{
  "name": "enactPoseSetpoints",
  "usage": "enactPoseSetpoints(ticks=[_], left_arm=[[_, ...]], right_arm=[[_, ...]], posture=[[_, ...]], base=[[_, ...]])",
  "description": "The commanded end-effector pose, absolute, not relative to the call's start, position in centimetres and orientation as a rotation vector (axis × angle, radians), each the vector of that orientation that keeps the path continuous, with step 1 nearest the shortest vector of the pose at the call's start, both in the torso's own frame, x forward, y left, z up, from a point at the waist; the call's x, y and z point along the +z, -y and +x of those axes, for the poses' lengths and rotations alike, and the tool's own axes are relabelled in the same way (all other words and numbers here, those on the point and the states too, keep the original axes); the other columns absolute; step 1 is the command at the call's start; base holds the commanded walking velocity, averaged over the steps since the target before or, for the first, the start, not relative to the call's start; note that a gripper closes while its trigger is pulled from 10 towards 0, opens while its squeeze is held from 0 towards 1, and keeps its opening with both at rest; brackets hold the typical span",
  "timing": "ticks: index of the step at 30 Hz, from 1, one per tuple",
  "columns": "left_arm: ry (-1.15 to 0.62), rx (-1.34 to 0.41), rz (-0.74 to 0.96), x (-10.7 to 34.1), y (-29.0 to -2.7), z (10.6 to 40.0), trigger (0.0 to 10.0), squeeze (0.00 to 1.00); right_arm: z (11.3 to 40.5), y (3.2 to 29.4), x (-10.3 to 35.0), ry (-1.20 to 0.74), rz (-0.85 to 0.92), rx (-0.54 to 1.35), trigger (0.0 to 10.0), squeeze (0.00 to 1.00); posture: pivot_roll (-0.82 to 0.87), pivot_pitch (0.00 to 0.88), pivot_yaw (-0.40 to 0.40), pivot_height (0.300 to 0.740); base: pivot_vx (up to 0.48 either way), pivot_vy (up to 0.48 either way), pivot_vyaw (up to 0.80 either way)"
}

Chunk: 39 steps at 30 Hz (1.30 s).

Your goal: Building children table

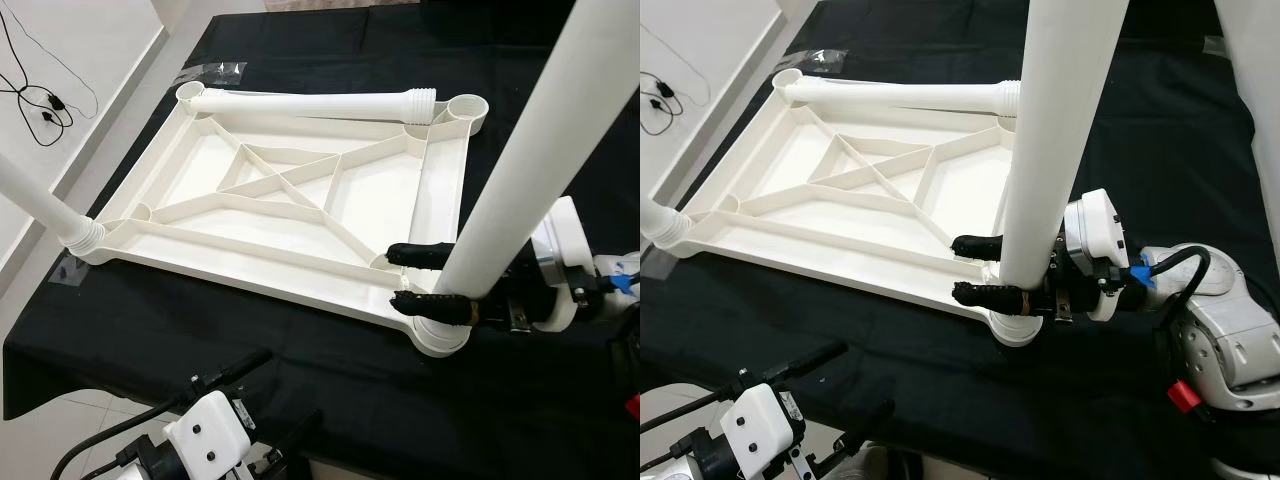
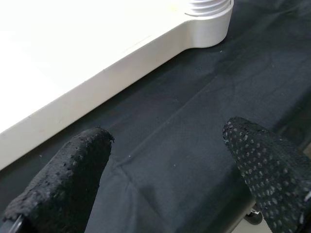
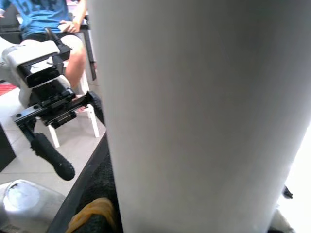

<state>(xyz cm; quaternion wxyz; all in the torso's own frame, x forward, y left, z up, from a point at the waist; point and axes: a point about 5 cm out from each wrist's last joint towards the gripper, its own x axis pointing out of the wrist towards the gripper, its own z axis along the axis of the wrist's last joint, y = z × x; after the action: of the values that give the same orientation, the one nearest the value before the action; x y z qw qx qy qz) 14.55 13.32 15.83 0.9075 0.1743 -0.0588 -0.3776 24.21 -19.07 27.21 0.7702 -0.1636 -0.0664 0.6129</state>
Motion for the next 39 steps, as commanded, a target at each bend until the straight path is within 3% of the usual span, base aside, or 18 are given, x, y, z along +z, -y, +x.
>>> enactPoseSetpoints(ticks=[1, 7, 17, 24, 39], left_arm=[[0.087, -0.790, 0.360, 15.2, -13.3, 14.3, 10.0, 0.00], [0.089, -0.792, 0.358, 15.2, -13.1, 14.4, 10.0, 0.00], [0.093, -0.790, 0.358, 15.0, -13.1, 14.6, 10.0, 0.00], [0.094, -0.788, 0.359, 14.9, -13.1, 14.8, 10.0, 0.00], [0.093, -0.790, 0.360, 14.6, -13.1, 15.3, 10.0, 0.00]], right_arm=[[24.6, 19.1, 26.0, 0.093, -0.317, 1.272, 10.0, 0.00], [24.8, 18.9, 25.9, 0.091, -0.324, 1.203, 10.0, 0.00], [25.9, 18.7, 25.0, 0.077, -0.315, 0.888, 10.0, 0.00], [25.4, 18.3, 24.5, 0.078, -0.273, 0.813, 10.0, 0.00], [25.1, 17.2, 21.1, -0.038, -0.276, 0.333, 10.0, 0.00]], posture=[[0.03, 0.328, 0.142, 0.740], [0.02, 0.327, 0.141, 0.740], [0.01, 0.318, 0.139, 0.740], [0.00, 0.312, 0.142, 0.740], [-0.01, 0.296, 0.136, 0.740]], base=[[0.000, 0.000, 0.00], [0.000, 0.000, 0.00], [0.000, 0.000, 0.00], [0.000, 0.000, 0.00], [0.000, 0.000, 0.00]])
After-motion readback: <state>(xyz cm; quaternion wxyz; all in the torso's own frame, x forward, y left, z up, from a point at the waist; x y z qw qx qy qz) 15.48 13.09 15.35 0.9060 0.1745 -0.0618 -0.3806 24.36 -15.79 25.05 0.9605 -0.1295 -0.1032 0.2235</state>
